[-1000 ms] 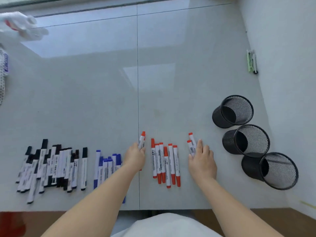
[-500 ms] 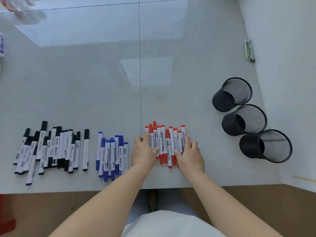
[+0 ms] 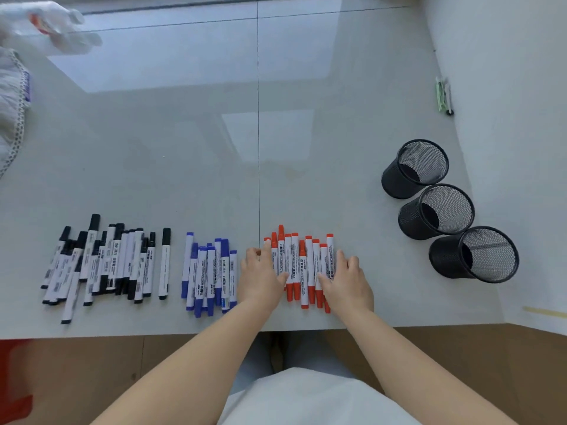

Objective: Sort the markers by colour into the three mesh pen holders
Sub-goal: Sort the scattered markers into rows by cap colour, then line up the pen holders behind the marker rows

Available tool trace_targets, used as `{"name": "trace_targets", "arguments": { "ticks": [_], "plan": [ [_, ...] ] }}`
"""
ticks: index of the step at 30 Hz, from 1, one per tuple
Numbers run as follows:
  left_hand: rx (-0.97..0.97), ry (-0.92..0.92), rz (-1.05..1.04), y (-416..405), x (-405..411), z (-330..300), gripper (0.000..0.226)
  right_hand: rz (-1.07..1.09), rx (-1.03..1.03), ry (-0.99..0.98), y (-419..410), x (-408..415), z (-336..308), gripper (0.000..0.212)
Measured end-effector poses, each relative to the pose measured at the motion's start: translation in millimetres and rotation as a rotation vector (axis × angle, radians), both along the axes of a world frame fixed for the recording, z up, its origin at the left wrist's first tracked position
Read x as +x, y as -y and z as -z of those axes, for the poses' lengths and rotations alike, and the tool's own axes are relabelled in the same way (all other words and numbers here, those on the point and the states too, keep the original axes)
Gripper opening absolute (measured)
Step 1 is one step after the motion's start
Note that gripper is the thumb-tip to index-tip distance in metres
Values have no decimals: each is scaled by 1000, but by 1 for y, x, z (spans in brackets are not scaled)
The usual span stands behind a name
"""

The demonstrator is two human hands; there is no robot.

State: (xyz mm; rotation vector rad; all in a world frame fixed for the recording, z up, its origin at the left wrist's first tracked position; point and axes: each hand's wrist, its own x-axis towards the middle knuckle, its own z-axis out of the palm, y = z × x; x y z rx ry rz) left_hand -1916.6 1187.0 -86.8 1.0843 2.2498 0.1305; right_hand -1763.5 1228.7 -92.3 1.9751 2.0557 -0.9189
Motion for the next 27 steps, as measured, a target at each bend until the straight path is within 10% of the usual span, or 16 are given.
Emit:
{"name": "trace_targets", "arguments": {
  "ticks": [13,20,27],
  "plan": [
    [198,103,384,-145,52,-57,69,245,679,-113,-93,101,-80,40],
    [235,-34,751,-220,109,-73,72,192,295,130,-129,144,-66,97],
    [99,-244,1102,-269,136,-70,93,100,254,87,-146,150,-57,101]
  ]
}}
